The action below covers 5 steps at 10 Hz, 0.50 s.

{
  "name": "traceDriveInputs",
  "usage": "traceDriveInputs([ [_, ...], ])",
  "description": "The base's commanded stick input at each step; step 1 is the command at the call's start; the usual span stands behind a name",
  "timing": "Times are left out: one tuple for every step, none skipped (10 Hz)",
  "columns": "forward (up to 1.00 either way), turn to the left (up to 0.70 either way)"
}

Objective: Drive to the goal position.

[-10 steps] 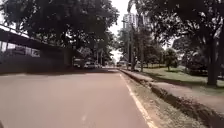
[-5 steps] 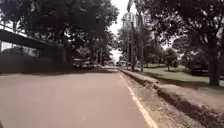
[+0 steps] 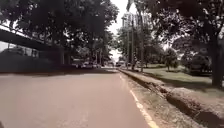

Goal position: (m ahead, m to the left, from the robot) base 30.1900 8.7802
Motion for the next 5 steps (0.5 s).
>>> traceDriveInputs([
  [0.70,0.00],
  [0.70,0.00],
  [0.70,0.00],
  [0.70,0.00],
  [0.70,0.00],
])
